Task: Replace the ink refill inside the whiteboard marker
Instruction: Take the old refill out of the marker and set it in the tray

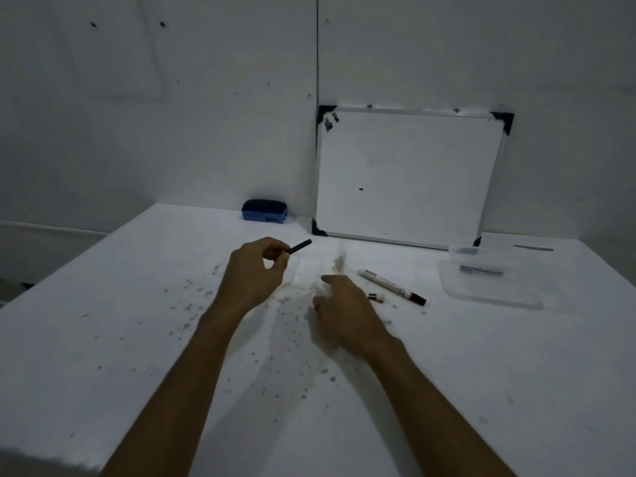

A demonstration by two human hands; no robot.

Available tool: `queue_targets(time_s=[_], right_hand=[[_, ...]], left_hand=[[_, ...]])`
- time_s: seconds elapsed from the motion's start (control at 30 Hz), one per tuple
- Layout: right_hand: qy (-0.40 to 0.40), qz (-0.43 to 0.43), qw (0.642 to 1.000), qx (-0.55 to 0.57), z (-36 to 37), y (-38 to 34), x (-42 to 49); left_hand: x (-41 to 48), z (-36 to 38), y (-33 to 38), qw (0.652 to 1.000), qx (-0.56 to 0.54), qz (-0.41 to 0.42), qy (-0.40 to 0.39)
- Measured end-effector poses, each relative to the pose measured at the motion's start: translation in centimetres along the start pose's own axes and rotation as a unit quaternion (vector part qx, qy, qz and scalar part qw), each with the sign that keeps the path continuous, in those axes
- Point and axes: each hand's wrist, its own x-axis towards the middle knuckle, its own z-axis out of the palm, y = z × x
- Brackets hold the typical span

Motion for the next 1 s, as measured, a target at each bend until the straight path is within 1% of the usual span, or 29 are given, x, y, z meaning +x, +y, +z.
queue_targets(time_s=[0.07,0.13,0.17,0.3,0.4,0.47,0.57,0.63,0.73,0.8,0.9,1.0], right_hand=[[-0.032,-0.014,0.996,-0.080,1.9,-0.2,0.3],[-0.019,-0.034,0.987,-0.153,3.2,0.2,0.4],[-0.011,-0.036,0.986,-0.162,3.4,0.3,0.4],[0.000,-0.041,0.987,-0.154,3.6,0.9,0.9],[0.011,-0.044,0.987,-0.151,3.7,1.3,1.3],[0.015,-0.045,0.989,-0.142,3.7,1.4,1.3],[0.020,-0.047,0.990,-0.130,3.6,1.5,1.4],[0.021,-0.045,0.993,-0.110,3.5,1.4,1.3],[0.025,-0.025,0.998,-0.044,3.0,1.1,1.1],[0.022,0.003,0.999,0.046,2.0,0.5,0.9],[-0.024,0.030,0.974,0.225,-0.3,0.0,0.2],[-0.019,0.016,0.944,0.328,-3.2,0.6,-0.8]], left_hand=[[1.2,-0.8,-1.3,1.000,0.026,-0.001,0.003],[2.7,-1.3,-2.4,0.998,0.066,0.000,-0.009],[3.4,-1.5,-2.8,0.996,0.090,-0.004,-0.020],[6.7,-1.9,-3.5,0.980,0.173,-0.033,-0.091],[8.8,-1.9,-4.6,0.966,0.198,-0.051,-0.162],[10.0,-1.5,-5.8,0.956,0.213,-0.070,-0.192],[10.4,-1.3,-6.5,0.955,0.204,-0.084,-0.198],[9.4,-1.4,-5.8,0.965,0.174,-0.067,-0.187],[7.1,-1.4,-4.2,0.985,0.106,-0.005,-0.135],[4.9,-1.2,-2.6,0.991,0.074,0.044,-0.101],[1.4,-0.6,-0.4,0.992,0.018,0.101,-0.076],[-1.2,0.5,1.1,0.987,-0.023,0.137,-0.080]])
